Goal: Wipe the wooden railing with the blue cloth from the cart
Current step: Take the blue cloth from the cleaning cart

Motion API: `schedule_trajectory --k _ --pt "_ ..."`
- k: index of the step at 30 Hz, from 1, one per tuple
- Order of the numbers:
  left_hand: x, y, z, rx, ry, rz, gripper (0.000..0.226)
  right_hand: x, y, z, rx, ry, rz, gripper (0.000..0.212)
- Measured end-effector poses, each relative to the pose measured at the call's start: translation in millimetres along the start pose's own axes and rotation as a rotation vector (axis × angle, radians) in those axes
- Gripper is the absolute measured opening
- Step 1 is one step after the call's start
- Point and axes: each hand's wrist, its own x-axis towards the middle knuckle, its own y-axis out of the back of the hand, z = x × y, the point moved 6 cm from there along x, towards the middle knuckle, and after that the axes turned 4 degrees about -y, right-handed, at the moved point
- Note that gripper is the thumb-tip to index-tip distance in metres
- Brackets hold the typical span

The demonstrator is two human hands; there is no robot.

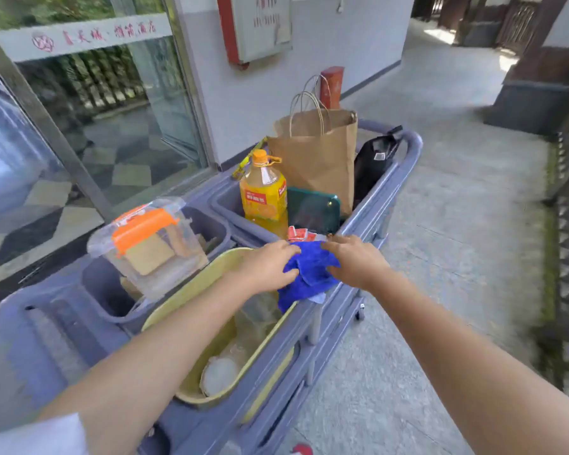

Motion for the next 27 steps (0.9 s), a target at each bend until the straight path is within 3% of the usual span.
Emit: schedule_trajectory --k 7,11,16,21,27 --pt "24.9 -46.0 -38.7 -0.005 0.024 -0.143 0.059 32.7 -40.6 11.7 0.043 0.007 -0.105 0.061" --pt "18.1 -63.2 -40.3 -0.092 0.032 -0.137 0.059 32.2 -54.1 5.4 0.042 0.029 -0.091 0.053" --pt "5.7 -67.3 -24.9 -0.194 0.025 -0.031 0.053 10.0 -58.0 3.9 0.122 0.066 0.016 0.048" --pt "-2.4 -53.1 -12.1 -0.282 0.029 0.17 0.025 -7.4 -38.4 3.8 0.247 0.156 0.246 0.028" --pt "8.6 -32.2 1.4 -0.181 -0.041 0.203 0.013 -7.8 -26.3 19.2 0.338 0.153 0.228 0.01"
